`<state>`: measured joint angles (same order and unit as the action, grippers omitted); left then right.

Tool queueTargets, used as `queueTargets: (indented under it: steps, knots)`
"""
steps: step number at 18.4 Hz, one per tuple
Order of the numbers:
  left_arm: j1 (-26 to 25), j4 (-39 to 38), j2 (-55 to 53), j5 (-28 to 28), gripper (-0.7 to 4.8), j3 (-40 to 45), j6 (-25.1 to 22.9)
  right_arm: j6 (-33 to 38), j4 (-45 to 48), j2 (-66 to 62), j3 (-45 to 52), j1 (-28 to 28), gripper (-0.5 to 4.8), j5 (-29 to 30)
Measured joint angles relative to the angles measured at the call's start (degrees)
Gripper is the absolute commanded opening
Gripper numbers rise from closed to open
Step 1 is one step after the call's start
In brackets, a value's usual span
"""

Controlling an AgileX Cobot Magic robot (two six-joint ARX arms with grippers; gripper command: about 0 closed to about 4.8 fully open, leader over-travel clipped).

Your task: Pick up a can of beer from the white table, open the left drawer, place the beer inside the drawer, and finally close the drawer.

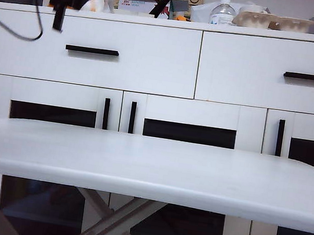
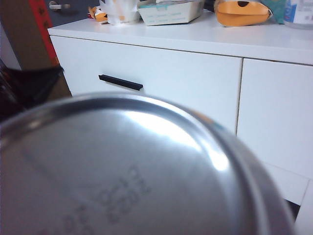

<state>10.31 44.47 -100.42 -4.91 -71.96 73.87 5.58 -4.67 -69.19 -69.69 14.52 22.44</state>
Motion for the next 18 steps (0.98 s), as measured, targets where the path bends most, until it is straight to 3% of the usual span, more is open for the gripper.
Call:
queueTargets:
  steps: [3,7,13,14,15,17,18]
  knots:
    - [-1.4,1.2,-1.9,1.1,-0.05,0.0,3.5,0.2,0.0,0.0,0.0,0.0,1.57,0.2]
    - [-2.4,2.1,-3.1,3.5,-0.06,-0.1,4.9,0.2,0.0,0.0,0.0,0.0,1.57,0.1]
    - [-3.7,2.3,-14.0,2.5,-0.02,-8.1,11.5,0.2,0.0,0.0,0.0,0.0,1.57,0.1]
    - [-3.8,2.0,-15.7,1.2,0.24,-10.3,11.8,0.2,0.0,0.0,0.0,0.0,1.57,0.1]
    - [-3.8,1.9,-17.0,0.4,1.40,-12.2,11.9,0.2,0.0,0.0,0.0,0.0,1.57,0.1]
    - [-3.8,1.7,-19.4,-0.7,3.22,-16.2,12.1,0.2,0.0,0.0,0.0,0.0,1.57,0.1]
    - [-3.8,1.0,-20.7,-1.6,3.63,-18.5,12.1,0.2,0.0,0.0,0.0,0.0,1.57,0.1]
